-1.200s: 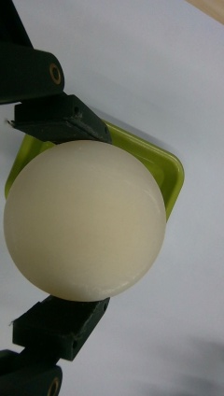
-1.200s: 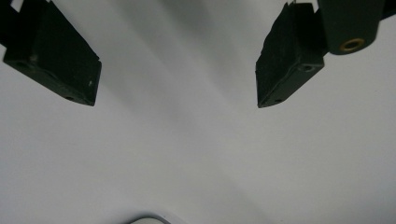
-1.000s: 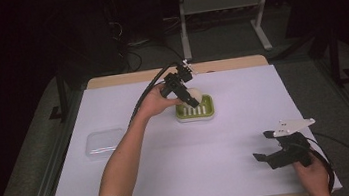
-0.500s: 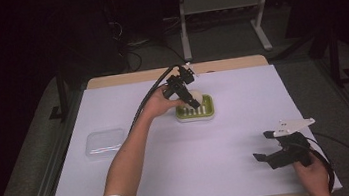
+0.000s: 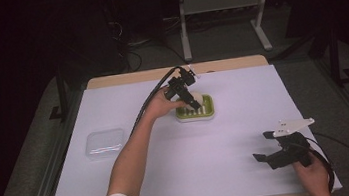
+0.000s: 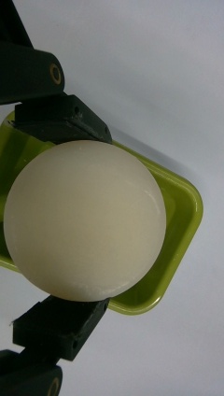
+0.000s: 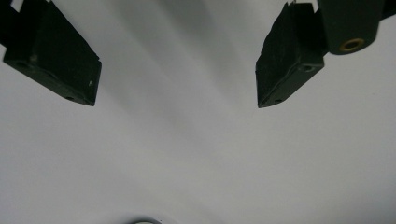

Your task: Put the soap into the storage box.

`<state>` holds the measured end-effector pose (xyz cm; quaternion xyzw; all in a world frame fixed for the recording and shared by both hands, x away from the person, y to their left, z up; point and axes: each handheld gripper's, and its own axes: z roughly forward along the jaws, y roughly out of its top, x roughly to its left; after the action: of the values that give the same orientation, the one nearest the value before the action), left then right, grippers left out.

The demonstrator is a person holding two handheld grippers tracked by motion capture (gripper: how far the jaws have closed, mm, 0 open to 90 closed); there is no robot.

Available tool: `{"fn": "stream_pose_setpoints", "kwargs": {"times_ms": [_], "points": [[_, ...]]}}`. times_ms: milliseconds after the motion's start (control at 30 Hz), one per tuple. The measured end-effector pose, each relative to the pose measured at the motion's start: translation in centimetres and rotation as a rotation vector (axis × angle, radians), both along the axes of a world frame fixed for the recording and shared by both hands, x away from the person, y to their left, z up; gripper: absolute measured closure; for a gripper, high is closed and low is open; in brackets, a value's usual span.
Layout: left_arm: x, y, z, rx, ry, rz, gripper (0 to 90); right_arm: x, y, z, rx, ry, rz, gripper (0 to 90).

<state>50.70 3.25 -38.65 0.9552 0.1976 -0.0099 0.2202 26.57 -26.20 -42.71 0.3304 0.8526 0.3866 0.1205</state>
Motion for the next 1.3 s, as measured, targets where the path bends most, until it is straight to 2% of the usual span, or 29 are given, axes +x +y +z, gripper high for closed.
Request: {"fn": "stream_pose_setpoints", "kwargs": {"times_ms": [267, 533, 1300], "points": [[0.0, -0.3, -0.3, -0.009, 0.002, 0.003, 25.0, 0.0, 0.0, 0.0, 0.000, 0.002, 0.002, 13.6], [0.1, -0.5, -0.8, 0.015, 0.014, -0.007, 25.0, 0.0, 0.0, 0.0, -0.002, 0.007, 0.006, 13.6], [0.2, -0.5, -1.2, 0.027, 0.021, 0.001, 24.9, 0.0, -0.1, -0.1, -0.003, 0.010, 0.005, 13.6]]}}
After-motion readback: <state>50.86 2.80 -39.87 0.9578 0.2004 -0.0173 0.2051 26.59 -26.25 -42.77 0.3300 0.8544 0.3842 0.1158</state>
